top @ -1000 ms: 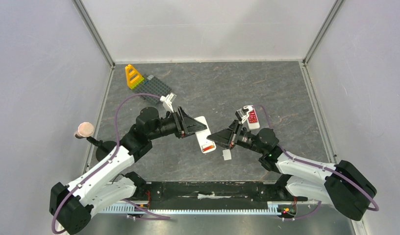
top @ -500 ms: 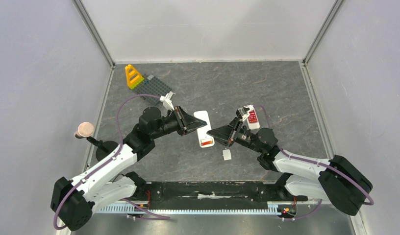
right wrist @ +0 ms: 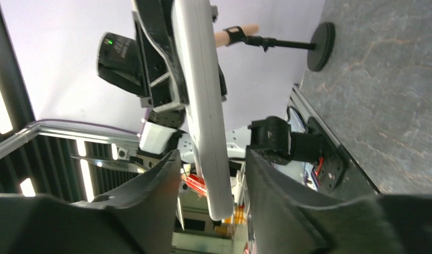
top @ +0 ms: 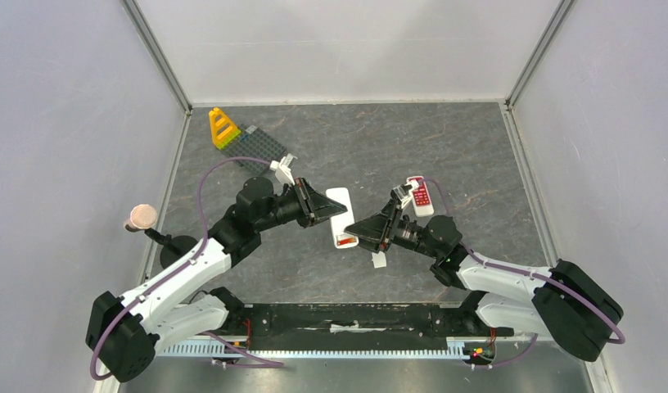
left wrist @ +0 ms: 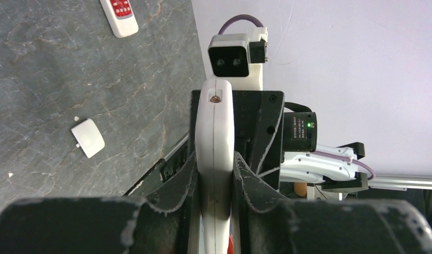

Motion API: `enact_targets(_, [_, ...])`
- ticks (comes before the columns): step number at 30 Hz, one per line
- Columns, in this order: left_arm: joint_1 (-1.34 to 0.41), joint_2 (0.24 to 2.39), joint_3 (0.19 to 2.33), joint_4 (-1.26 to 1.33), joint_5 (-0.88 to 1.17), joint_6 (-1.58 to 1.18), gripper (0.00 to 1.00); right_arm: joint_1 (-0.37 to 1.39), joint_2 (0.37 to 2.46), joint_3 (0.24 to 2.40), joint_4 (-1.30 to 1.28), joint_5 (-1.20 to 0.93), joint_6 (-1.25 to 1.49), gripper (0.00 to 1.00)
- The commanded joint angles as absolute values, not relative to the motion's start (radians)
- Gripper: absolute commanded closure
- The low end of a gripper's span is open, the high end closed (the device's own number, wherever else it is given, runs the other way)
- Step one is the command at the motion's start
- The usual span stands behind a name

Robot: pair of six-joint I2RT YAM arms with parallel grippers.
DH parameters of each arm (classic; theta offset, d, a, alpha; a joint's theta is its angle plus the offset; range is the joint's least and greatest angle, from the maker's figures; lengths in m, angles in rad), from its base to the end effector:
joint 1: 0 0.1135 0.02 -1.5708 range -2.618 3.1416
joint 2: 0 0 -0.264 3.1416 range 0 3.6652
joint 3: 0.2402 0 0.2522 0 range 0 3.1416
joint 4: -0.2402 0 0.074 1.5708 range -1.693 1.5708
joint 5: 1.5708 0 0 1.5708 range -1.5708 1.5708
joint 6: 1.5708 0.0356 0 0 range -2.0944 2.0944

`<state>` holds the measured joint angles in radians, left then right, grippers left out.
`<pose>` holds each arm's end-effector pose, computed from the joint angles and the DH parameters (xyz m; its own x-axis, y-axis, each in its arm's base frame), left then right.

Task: Load the batteries into the remote control

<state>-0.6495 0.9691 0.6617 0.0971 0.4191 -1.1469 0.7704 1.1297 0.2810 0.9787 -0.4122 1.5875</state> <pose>0.1715 -0.1484 0.2920 -0.8608 -0.3918 -0.3248 0.2061 0.3153 -0.9264 0.1479 0.1634 0.2219 -0.9246 0.3793 -0.0354 -0.0776 -0.0966 0.9923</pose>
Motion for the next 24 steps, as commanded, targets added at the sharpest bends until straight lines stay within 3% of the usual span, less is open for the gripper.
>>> enact_targets(1, [-0.653, 0.984, 0.726, 0.094, 0.408, -1.082, 0.98, 0.775, 1.113, 0.318, 0.914, -0.474, 1.51, 0.34])
enact_targets(5, [-0.653, 0.998, 0.733, 0.094, 0.414, -1.061, 0.98, 0.776, 1.083, 0.322, 0.843, -0.476, 1.452, 0.15])
enact_targets(9, [-0.653, 1.01, 0.738, 0.094, 0.426, -1.046, 0.98, 0.776, 1.072, 0.344, 0.825, -0.495, 1.413, 0.05])
enact_targets(24, [-0.652, 1.062, 0.77, 0.042, 0.477, -1.079, 0.98, 0.805, 1.114, 0.492, 0.574, -0.486, 1.212, 0.02])
